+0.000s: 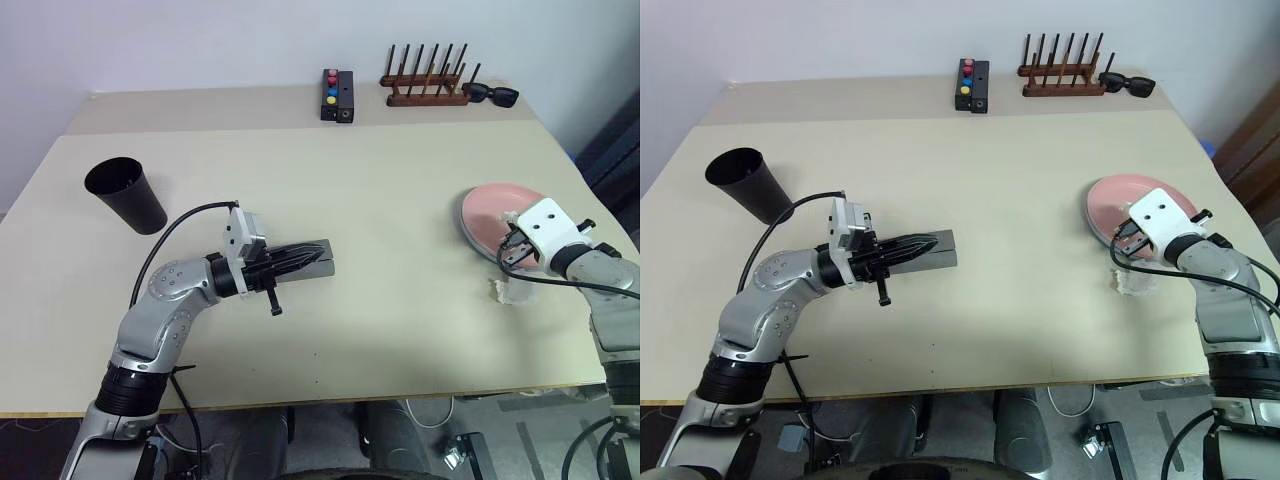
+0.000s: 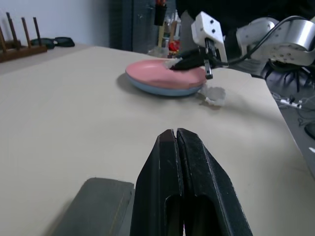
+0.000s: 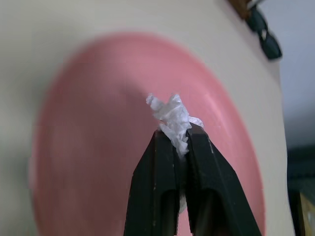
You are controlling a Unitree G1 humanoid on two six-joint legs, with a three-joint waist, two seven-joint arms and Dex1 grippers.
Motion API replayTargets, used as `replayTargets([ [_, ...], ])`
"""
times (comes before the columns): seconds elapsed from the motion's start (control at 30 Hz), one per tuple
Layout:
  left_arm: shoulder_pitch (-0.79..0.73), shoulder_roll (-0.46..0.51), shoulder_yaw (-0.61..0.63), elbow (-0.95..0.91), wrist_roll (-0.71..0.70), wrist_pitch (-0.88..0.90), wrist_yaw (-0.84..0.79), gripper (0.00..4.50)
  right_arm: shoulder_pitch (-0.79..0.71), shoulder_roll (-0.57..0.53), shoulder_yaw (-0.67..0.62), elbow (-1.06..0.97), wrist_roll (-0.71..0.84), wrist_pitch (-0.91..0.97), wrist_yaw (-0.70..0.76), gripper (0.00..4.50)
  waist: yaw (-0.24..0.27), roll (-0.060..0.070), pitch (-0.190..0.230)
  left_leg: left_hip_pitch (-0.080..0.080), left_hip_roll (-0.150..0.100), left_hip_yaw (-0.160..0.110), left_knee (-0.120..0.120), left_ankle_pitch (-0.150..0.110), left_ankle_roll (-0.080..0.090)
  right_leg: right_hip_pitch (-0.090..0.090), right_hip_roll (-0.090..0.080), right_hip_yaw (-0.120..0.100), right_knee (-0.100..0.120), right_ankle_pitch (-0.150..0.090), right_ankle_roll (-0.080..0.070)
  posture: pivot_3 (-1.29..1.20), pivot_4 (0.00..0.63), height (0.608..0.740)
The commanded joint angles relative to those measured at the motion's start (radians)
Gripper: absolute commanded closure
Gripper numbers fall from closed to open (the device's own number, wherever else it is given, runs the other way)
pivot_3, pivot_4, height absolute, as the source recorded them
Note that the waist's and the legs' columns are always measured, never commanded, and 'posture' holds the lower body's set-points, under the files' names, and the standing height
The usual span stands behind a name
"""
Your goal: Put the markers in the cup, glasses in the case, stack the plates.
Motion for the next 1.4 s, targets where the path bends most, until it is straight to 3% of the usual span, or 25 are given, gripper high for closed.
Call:
replayTargets([
  [0.03,0.003,-0.005,-0.003,-0.016,-0.001,-0.019,-0.006,4.50,-0.009,-0.007,-0.026,-0.024,0.007,-0.025,-0.017,2.50,0.002,0.000,0.000,0.000,0.000,0.000,0.000,0.000,0.000,0.000,0.000,0.000,0.000,0.000,0.000,0.00,0.150,0.734],
  [0.17,0.002,-0.010,-0.003,0.001,0.002,-0.029,-0.015,4.50,0.010,-0.023,-0.062,-0.054,0.019,-0.054,-0.024,0.55,0.005,0.000,0.000,0.000,0.000,0.000,0.000,0.000,0.000,0.000,0.000,0.000,0.000,0.000,0.000,0.00,0.150,0.734],
  [0.3,-0.004,-0.015,-0.005,0.021,0.007,-0.040,-0.026,4.50,0.068,-0.026,-0.148,-0.112,0.127,-0.090,0.050,0.55,0.008,0.000,0.000,0.000,0.000,0.000,0.000,0.000,0.000,0.001,0.000,0.000,0.000,0.000,0.000,0.00,0.150,0.734],
  [0.4,-0.009,-0.022,-0.011,0.033,0.009,-0.044,-0.033,4.50,0.209,-0.019,-0.234,-0.272,0.318,-0.010,0.218,0.55,0.008,0.000,0.000,0.000,0.000,-0.001,0.000,0.000,0.001,0.002,0.000,0.000,-0.001,0.000,0.001,0.00,0.150,0.734],
  [0.5,-0.021,-0.031,-0.019,0.038,0.011,-0.042,-0.036,4.50,0.341,-0.023,-0.286,-0.356,0.386,0.044,0.292,0.55,0.008,0.000,0.000,0.002,0.000,-0.002,0.001,-0.001,0.002,0.005,0.000,-0.001,-0.002,0.001,0.002,0.00,0.150,0.734],
  [0.8,-0.048,-0.029,-0.040,0.016,-0.005,-0.007,-0.051,4.50,0.505,0.025,-0.348,-0.336,0.401,0.082,0.273,0.55,0.007,0.001,0.000,0.004,0.000,-0.001,0.001,-0.001,0.002,0.007,0.000,-0.001,-0.003,0.000,0.001,0.00,0.150,0.734],
  [1.1,-0.058,-0.033,-0.033,0.009,-0.006,0.020,-0.044,4.50,0.473,0.050,-0.291,-0.229,0.364,0.064,0.233,0.55,0.007,0.001,0.000,0.003,0.000,-0.001,0.001,-0.001,0.002,0.007,0.000,-0.001,-0.003,0.000,0.001,0.00,0.150,0.734],
  [1.2,-0.056,-0.032,-0.030,0.009,-0.002,0.020,-0.040,4.50,0.457,0.052,-0.279,-0.212,0.365,0.054,0.227,1.37,0.008,0.001,0.000,0.003,0.000,-0.001,0.001,-0.001,0.002,0.007,0.000,-0.001,-0.003,0.000,0.001,0.00,0.150,0.734],
  [1.4,-0.044,-0.031,-0.025,0.027,0.002,0.004,-0.047,4.50,0.453,0.051,-0.266,-0.228,0.376,0.062,0.230,4.33,0.008,0.001,0.000,0.003,0.000,-0.001,0.001,-0.001,0.002,0.007,0.000,-0.001,-0.003,0.000,0.001,0.00,0.150,0.734],
])
